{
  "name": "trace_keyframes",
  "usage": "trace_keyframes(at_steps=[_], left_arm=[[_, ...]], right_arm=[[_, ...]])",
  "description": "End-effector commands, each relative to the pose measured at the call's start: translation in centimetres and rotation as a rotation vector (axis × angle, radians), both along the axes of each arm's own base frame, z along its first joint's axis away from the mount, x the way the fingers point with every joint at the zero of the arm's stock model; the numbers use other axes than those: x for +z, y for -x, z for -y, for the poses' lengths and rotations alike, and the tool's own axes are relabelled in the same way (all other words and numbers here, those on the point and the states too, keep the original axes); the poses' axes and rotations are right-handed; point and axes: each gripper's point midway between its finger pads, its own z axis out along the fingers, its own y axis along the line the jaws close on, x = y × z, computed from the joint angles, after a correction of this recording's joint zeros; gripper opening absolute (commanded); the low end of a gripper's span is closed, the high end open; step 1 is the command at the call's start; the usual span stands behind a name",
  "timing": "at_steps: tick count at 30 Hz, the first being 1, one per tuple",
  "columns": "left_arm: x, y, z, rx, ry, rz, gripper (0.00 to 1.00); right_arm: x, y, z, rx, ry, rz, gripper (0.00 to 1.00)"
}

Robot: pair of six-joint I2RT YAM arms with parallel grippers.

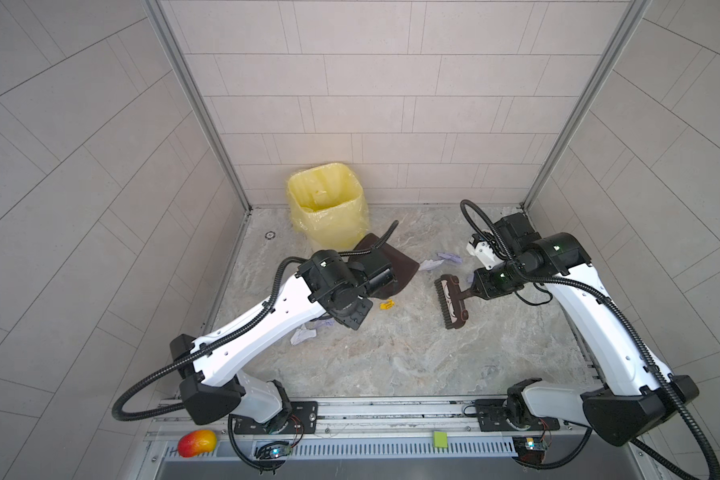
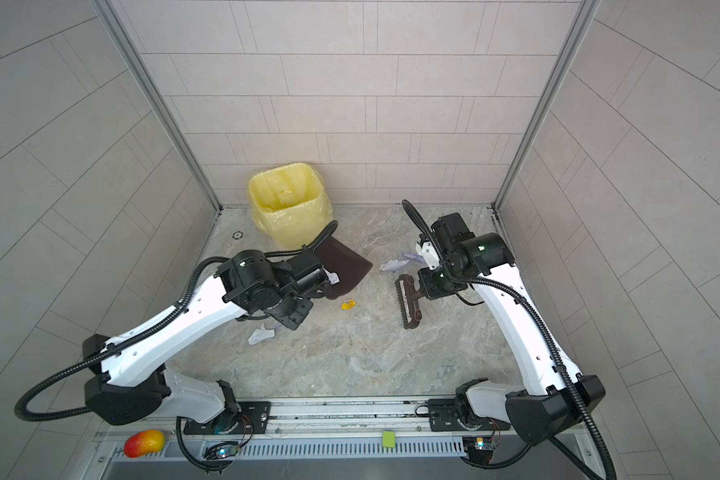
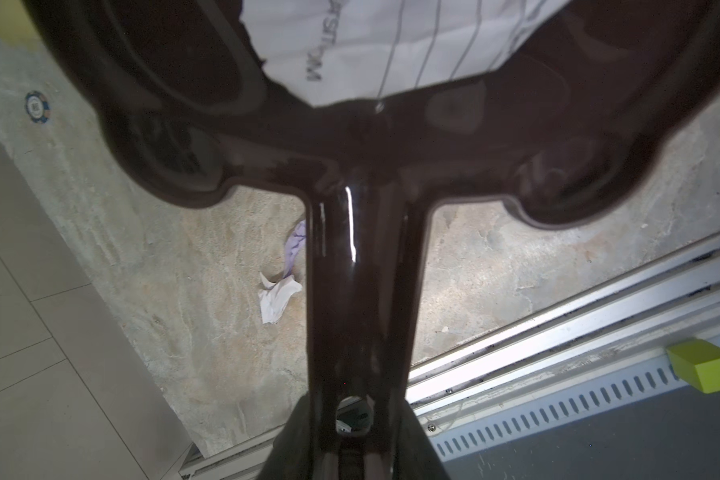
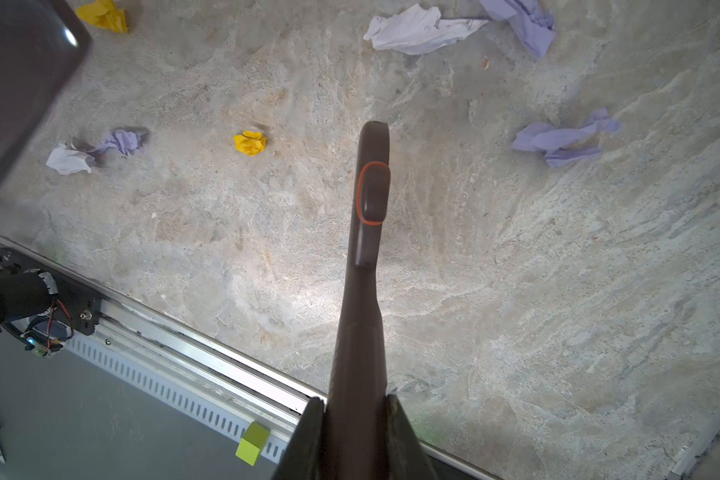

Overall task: Sweep away the paper scraps from the table
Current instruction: 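Lift the dustpan with the left gripper and carry it toward the yellow bin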

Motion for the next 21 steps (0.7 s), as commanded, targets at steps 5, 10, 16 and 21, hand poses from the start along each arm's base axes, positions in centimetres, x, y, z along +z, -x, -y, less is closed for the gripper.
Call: trace_keyframes(at_steps=[5,10,16,21], left_arm=[[3.1,-1.7,-6.7,0.165,-0.091,0.050,0.00],[3.8,-3.2,-8.8,0.247,-0.081,0.073,0.00],[4.2,-4.4,-11.3,0.331,-0.083,0.069,0.00],[5.1,-5.6,-13.7,0.410,-0.086,0.108,0.00]], right_arm=[[-0.4,0.0,-0.5,0.024,-0.042,0.004,0.00],[-0.5,-0.1,-0.5,0.029,-0.057,-0.005,0.00],[-0.4,0.2,-0.5,0.042,-0.060,-0.015,0.00],[-0.5,0.5,-0.5,0.037,-0.073,-0.018,0.00]])
